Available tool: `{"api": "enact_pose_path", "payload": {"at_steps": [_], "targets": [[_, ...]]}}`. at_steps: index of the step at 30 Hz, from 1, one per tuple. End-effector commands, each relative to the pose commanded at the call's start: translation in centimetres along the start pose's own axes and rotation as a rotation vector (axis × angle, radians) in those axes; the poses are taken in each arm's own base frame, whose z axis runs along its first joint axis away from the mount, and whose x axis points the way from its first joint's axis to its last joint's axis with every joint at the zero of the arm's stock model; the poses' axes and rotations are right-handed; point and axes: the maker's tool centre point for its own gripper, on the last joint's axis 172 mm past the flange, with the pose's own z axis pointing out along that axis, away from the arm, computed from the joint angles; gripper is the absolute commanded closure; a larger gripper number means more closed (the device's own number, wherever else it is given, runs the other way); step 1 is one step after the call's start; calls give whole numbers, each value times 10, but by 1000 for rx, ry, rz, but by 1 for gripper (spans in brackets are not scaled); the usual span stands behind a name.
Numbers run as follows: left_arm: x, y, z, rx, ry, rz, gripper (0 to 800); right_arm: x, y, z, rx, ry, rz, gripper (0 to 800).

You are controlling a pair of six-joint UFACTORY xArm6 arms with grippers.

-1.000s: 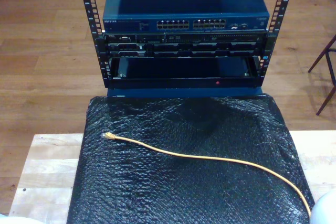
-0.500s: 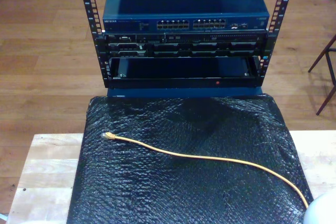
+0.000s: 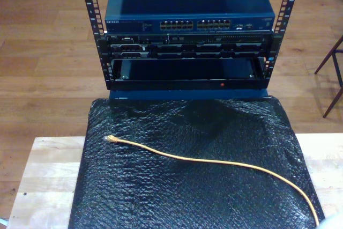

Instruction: Grab the cable and plug it in

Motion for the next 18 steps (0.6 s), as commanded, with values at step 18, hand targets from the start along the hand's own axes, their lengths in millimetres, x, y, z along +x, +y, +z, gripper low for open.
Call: {"api": "enact_pose_path", "payload": {"at_steps": [18], "targets": [[33, -75, -15, -109, 22, -96, 0, 112, 82, -5, 40, 85, 151, 2]]}}
